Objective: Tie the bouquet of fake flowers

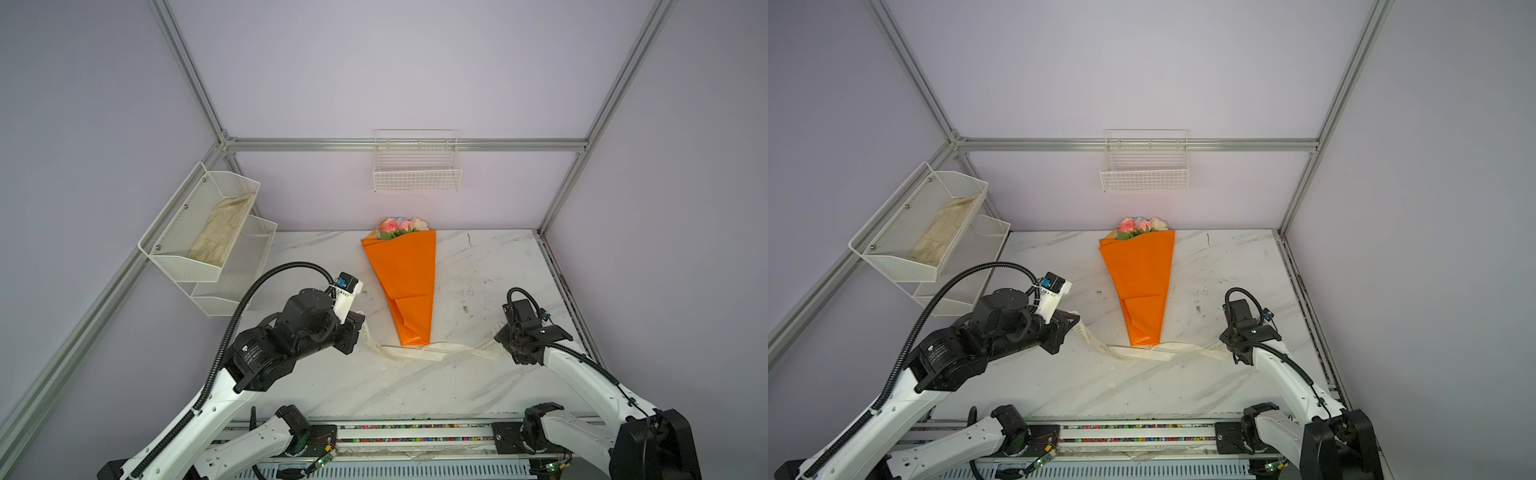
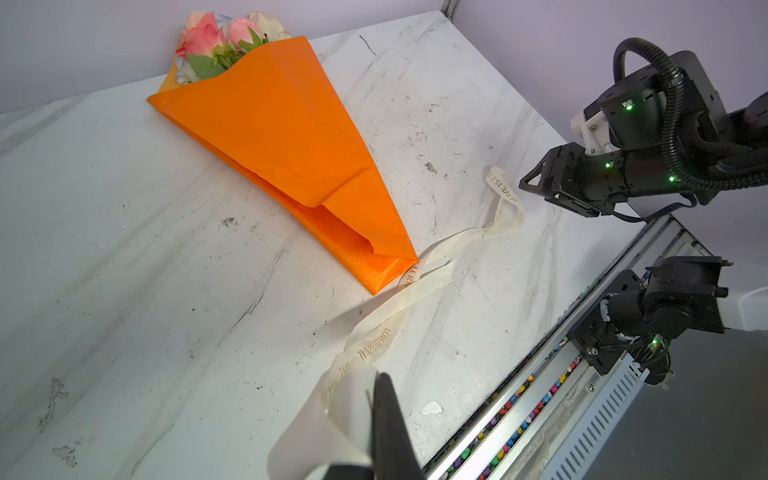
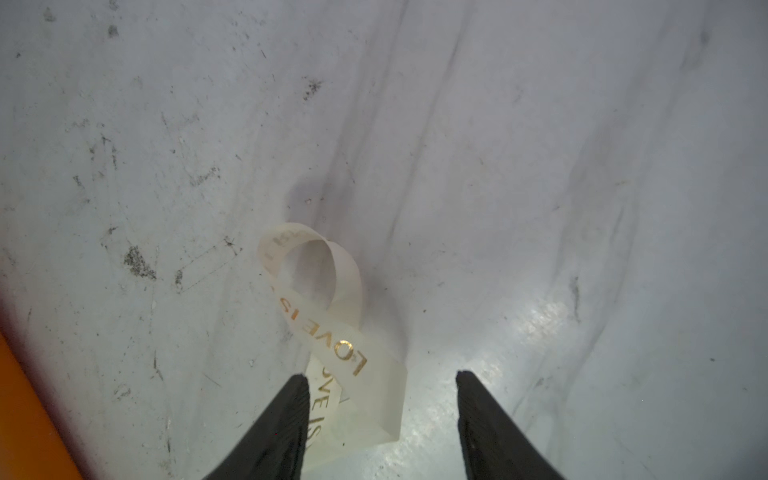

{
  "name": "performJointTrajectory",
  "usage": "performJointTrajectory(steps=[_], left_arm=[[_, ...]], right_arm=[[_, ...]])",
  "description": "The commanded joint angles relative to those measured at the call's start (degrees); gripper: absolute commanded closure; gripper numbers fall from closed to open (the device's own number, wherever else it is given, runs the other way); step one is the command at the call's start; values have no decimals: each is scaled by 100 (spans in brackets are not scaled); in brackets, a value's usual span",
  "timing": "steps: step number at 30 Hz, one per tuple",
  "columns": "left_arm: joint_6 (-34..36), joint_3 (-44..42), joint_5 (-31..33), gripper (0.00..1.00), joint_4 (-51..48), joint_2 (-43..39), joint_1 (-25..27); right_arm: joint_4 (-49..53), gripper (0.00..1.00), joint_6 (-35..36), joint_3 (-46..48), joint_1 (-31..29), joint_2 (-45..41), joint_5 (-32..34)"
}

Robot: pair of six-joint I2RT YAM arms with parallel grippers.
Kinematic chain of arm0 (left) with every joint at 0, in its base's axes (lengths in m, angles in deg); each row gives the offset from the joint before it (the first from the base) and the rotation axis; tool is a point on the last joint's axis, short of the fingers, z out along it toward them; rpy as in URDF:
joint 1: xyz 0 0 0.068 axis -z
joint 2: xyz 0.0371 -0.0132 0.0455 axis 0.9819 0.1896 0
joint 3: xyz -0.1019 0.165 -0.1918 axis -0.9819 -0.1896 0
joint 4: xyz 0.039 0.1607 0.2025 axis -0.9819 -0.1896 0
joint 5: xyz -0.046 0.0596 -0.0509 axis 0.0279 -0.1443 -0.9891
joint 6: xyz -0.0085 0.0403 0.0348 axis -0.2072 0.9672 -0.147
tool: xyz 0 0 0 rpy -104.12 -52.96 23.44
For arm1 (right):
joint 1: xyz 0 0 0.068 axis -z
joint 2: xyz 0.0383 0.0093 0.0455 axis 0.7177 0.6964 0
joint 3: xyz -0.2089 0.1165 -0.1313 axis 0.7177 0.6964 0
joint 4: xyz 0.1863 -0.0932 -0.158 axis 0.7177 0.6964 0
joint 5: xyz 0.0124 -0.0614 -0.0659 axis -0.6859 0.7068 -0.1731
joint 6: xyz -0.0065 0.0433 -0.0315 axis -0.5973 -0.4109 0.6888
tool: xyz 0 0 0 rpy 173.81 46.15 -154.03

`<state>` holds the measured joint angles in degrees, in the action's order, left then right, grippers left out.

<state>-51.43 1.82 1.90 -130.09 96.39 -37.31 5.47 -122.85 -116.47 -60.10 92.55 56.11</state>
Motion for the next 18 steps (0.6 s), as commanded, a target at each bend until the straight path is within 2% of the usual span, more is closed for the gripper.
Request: performJointTrajectory(steps=[1,7,10,13,16,17,18], left_arm=[[118,412,-9,100,142,59,-2],[81,332,13,100,190,98,-3],[76,304,67,100,236,98,-1],[83,340,204,100,188,111,-8],[24,347,640,100,120,18,-3],[8,364,885,100,45,-29,-8],[-40,383,1183,100,-53,-79,-13]], right_arm=[[-555,41,188,41,26,352,-437],[-817,42,415,101,24,715,-770],[-969,62,307,269,26,590,-791],[-775,77,204,207,22,475,-566],[-345,96,158,-101,25,184,15],[-221,100,160,-240,27,50,279],[-81,100,143,-399,43,-100,569]])
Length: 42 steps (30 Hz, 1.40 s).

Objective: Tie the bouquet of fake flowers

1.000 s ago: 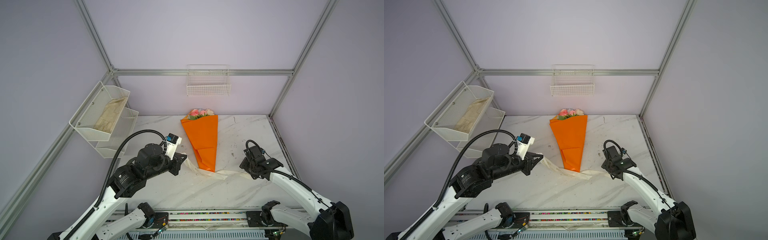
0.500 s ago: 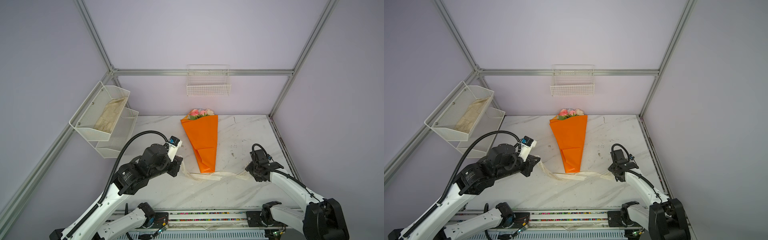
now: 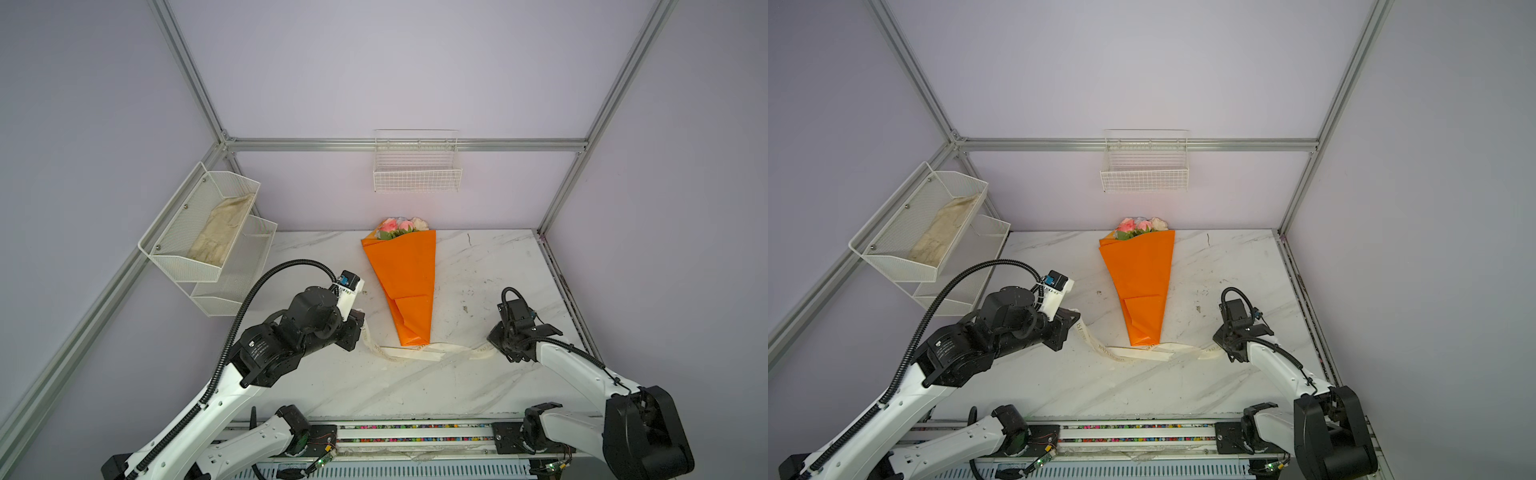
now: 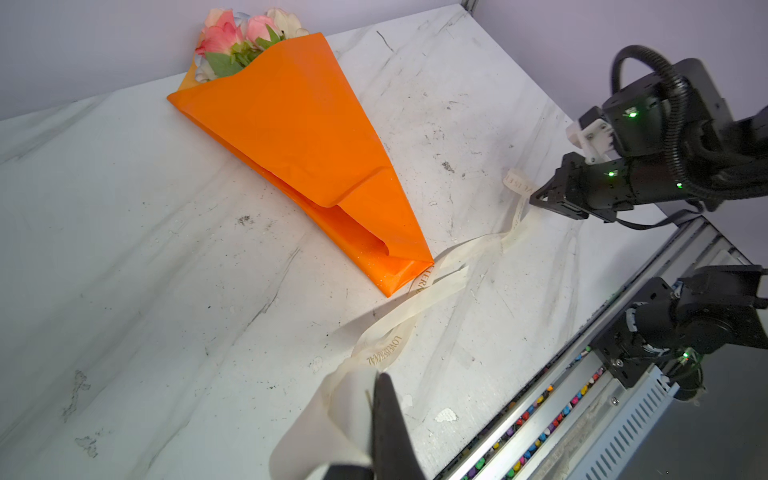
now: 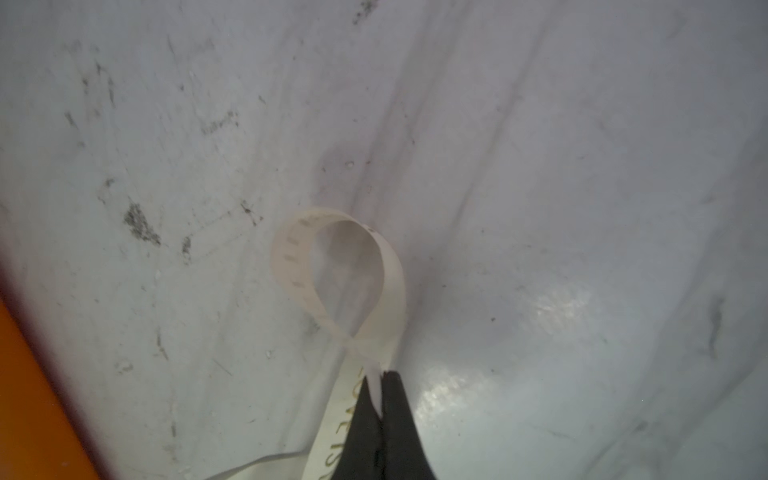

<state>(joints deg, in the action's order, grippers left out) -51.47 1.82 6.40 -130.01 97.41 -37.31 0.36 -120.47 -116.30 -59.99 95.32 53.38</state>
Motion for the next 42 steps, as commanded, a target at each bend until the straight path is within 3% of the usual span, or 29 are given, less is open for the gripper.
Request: performJointTrajectory(steps=[1,8,13,16,19,23,27,31,34,38,42], left_arm=[[-102,401,1098,100,-173,-229,-11],[-362,765,3463,100,-1444,-634,-10],[-127,979,4098,100,-1908,-640,-10],[274,860,3545,100,-1657,-559,-10],[897,467,1916,100,-1048,-425,-12],[596,-50,1670,99,-1000,288,-10],[-124,276,2498,100,-1745,1176,-5],[44,855,3326,100,-2107,1577,-15],[191,1107,4559,100,-2527,1682,-10],[-306,2085,6229,100,-3922,1783,-19],[-264,2747,6811,100,-4374,1429,-217]], right_arm=[[504,100,-50,-559,85,-484,1065],[917,100,1123,-2269,1598,-968,2362],[844,100,1853,-3578,2156,-908,3356],[820,100,1974,-3899,2155,-664,3131],[733,100,2023,-3637,2153,-474,2340],[519,100,1956,-2892,2152,-580,1554],[591,100,1988,-2576,2152,-806,1744],[665,100,2077,-2639,2156,-872,2090],[791,100,2051,-2877,2157,-917,2013],[205,100,2308,-2784,2156,-1238,629],[-588,100,2106,-2603,2144,-1172,-1797]])
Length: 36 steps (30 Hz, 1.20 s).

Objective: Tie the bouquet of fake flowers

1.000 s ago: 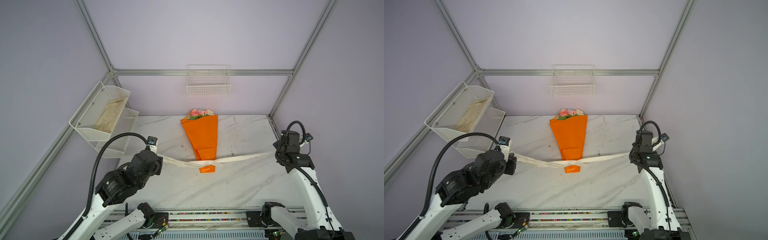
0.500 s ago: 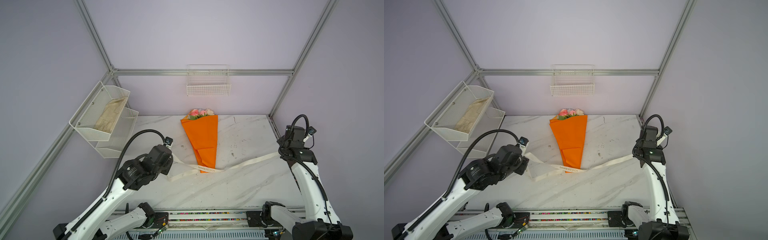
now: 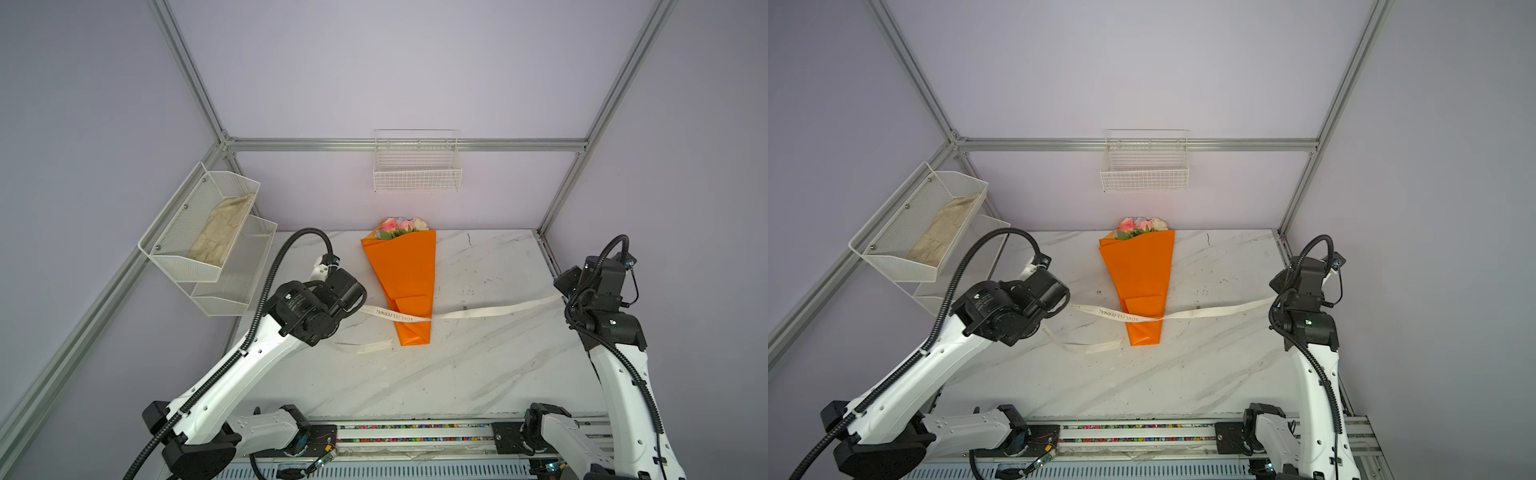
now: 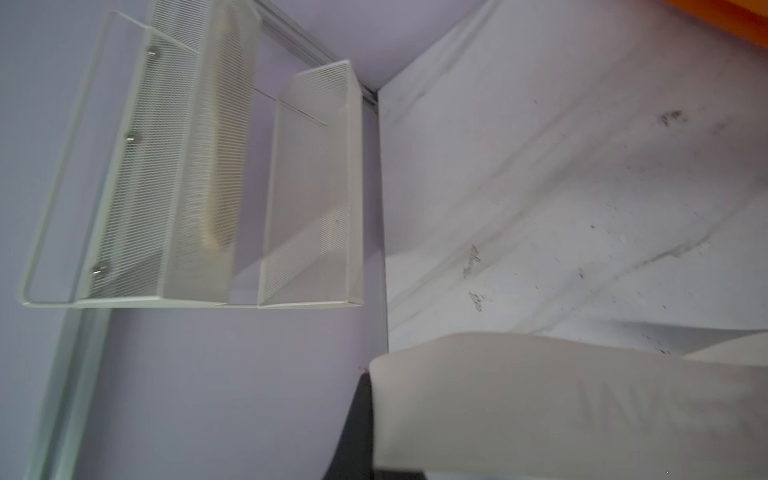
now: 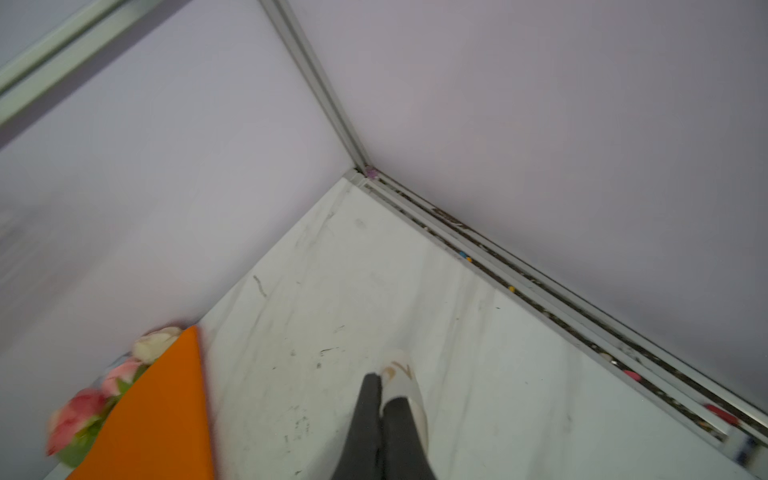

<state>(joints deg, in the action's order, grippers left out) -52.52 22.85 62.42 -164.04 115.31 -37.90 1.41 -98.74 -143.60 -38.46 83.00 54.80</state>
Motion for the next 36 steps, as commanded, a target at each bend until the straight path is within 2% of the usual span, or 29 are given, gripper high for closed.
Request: performJointTrajectory(steps=[1,2,4,7,9,12,14,18,19,20,23,27,33,36], left_arm=[[-117,694,1275,100,-918,-487,-298],[21,757,1237,100,-782,-624,-522],[354,845,975,100,-444,-868,-985],[1118,813,1073,100,170,-1103,-1667],[1617,854,1056,100,636,-1148,-1862],[1874,1096,872,100,871,-992,-1880],[1878,1147,281,100,853,-868,-1882],[1700,592,-1537,100,912,-658,-1876],[1676,420,-2053,100,948,-592,-1876],[1699,209,-2747,100,1040,-512,-1876],[1415,-486,-4248,100,1491,-276,-1865],[947,-1372,-5891,100,2154,-30,-1796],[949,-2243,-6761,100,2355,-34,-1437],[857,-2131,-6646,100,2119,-312,-1375]], right_arm=[[-939,100,-204,193,-14,128,-2534],[-1218,100,-401,252,-50,208,-3094],[-1662,100,-637,239,-349,325,-3547],[-1899,100,-475,-78,-1355,499,-3092],[-1892,100,-295,-356,-1970,759,-2898],[-1784,100,-336,-483,-2177,953,-2550],[-1504,100,-420,-428,-2170,837,-1823],[-200,100,-557,-392,-2112,644,350],[93,100,-599,-392,-2066,613,722],[306,100,-623,-332,-1998,559,1022],[575,100,-668,29,-1731,286,1358],[1128,100,-784,303,-1201,-20,2008],[1235,100,-672,381,-236,-129,2277],[1195,100,-774,252,-125,-364,2450]])
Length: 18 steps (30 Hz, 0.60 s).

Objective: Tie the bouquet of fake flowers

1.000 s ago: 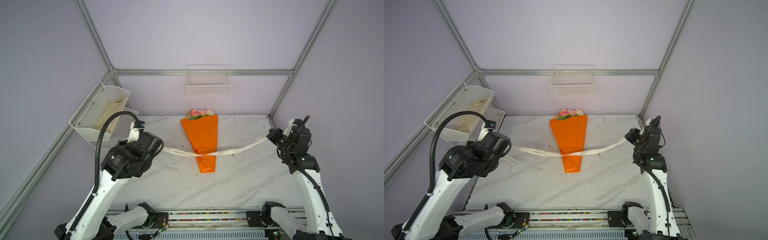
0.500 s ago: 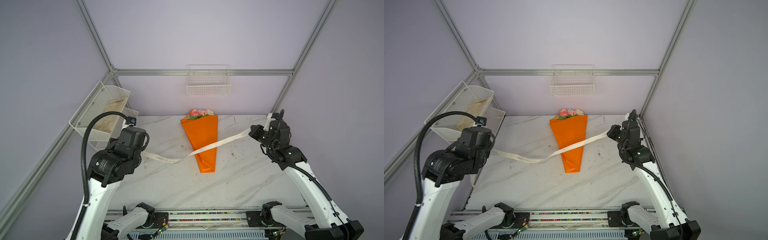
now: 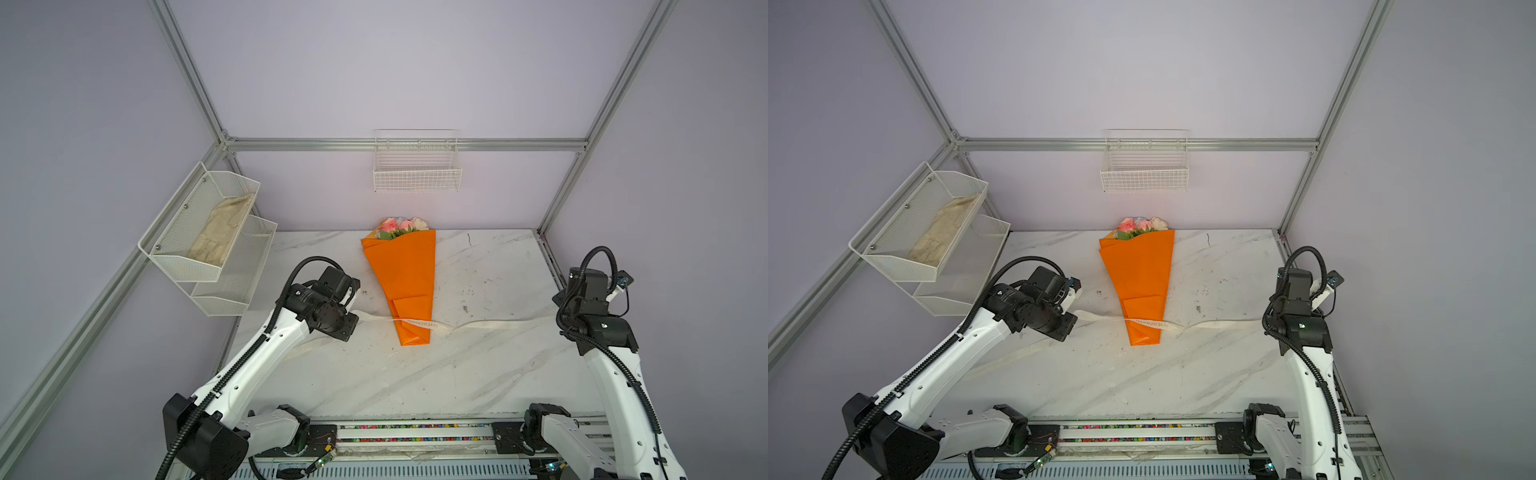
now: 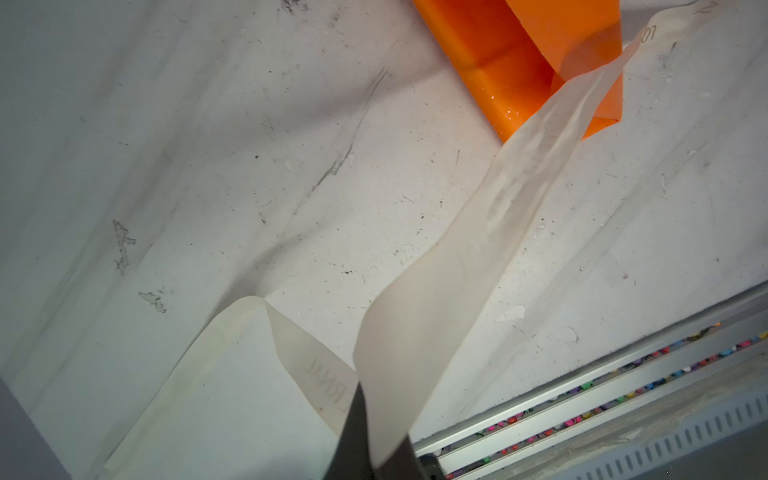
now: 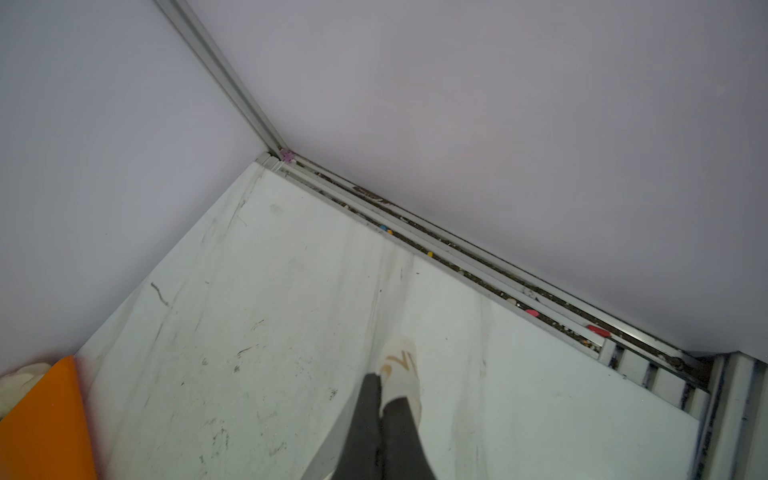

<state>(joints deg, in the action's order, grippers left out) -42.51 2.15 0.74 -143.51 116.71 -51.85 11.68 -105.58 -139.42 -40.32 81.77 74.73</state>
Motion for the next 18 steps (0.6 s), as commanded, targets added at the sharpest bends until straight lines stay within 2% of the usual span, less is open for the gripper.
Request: performJointTrajectory(steps=[1,3,5,6,7,9,11,15,18], left_arm=[[-175,-95,-459,100,110,-577,18],[-189,-362,-432,100,376,-820,15],[-82,-306,-668,99,358,-729,11],[-30,-307,-833,95,373,-625,21],[-46,-312,-906,88,375,-511,20],[-217,-210,-800,55,264,-176,20],[-521,-88,-462,38,145,50,19],[-1528,-438,-384,27,589,-154,11],[-2772,-899,269,20,840,-514,-13]], right_arm=[[186,100,-147,-189,73,-272,596],[196,100,-184,-203,79,-238,811],[205,100,-233,-166,77,-158,840],[207,100,-286,-110,86,-112,879],[171,100,-320,-49,87,-85,934],[34,100,-359,58,100,34,988],[-59,100,-355,49,121,206,961],[-365,100,-233,19,210,458,856],[-530,100,-164,15,247,562,628]])
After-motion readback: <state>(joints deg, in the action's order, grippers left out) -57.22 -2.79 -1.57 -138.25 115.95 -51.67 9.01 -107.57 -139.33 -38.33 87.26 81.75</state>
